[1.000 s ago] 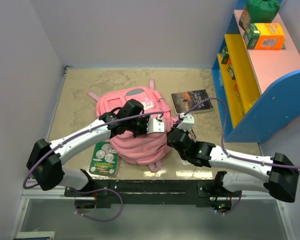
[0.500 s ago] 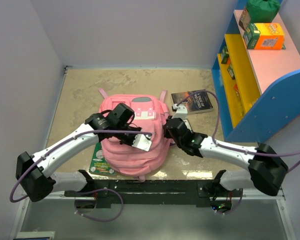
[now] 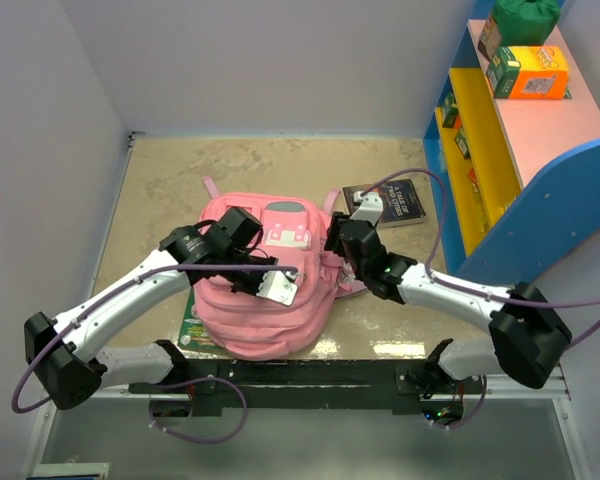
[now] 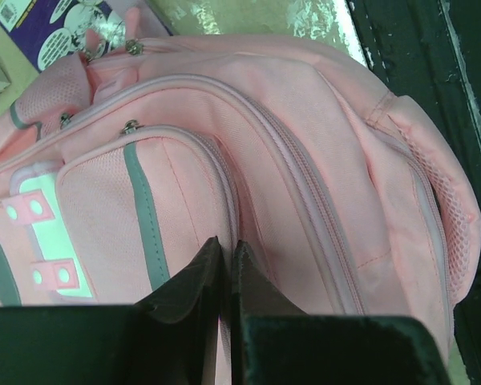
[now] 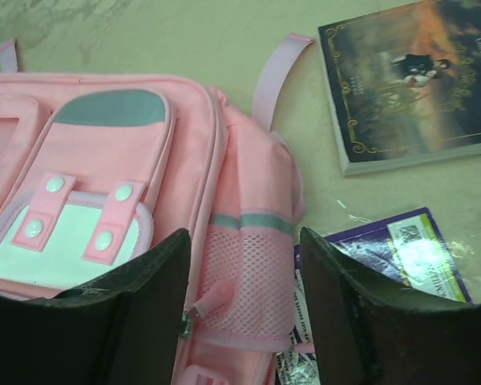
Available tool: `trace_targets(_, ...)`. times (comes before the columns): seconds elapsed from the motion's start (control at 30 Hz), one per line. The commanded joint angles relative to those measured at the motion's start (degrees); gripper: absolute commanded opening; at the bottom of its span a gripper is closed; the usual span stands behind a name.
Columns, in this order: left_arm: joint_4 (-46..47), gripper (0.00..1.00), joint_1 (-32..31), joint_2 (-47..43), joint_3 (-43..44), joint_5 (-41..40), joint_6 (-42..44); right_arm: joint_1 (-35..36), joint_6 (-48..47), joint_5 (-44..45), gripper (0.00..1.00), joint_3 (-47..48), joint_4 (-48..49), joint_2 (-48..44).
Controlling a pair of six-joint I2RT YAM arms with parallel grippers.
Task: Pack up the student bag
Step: Zip the student bag at the center of the board.
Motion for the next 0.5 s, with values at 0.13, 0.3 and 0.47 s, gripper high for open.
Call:
trace_targets(0.13,1.2,0.00,0.4,-3.6,8.8,-4.5,-4.0,-0.1,-1.7,-1.4,0.62,-2.4,-7.0,-5.0)
trace_targets(0.3,2.9,0.00,3.8,-4.0,7.6,-8.0,-3.8,-0.1,-1.1,-8.8,0.57,-13.0,-2.3,-15.4)
trace_targets(0.47,3.4,0.00,6.5,-3.6,7.2,-9.4,-2.7,-0.1,-4.0,-15.1,0.49,-15.8,-1.0,-19.2)
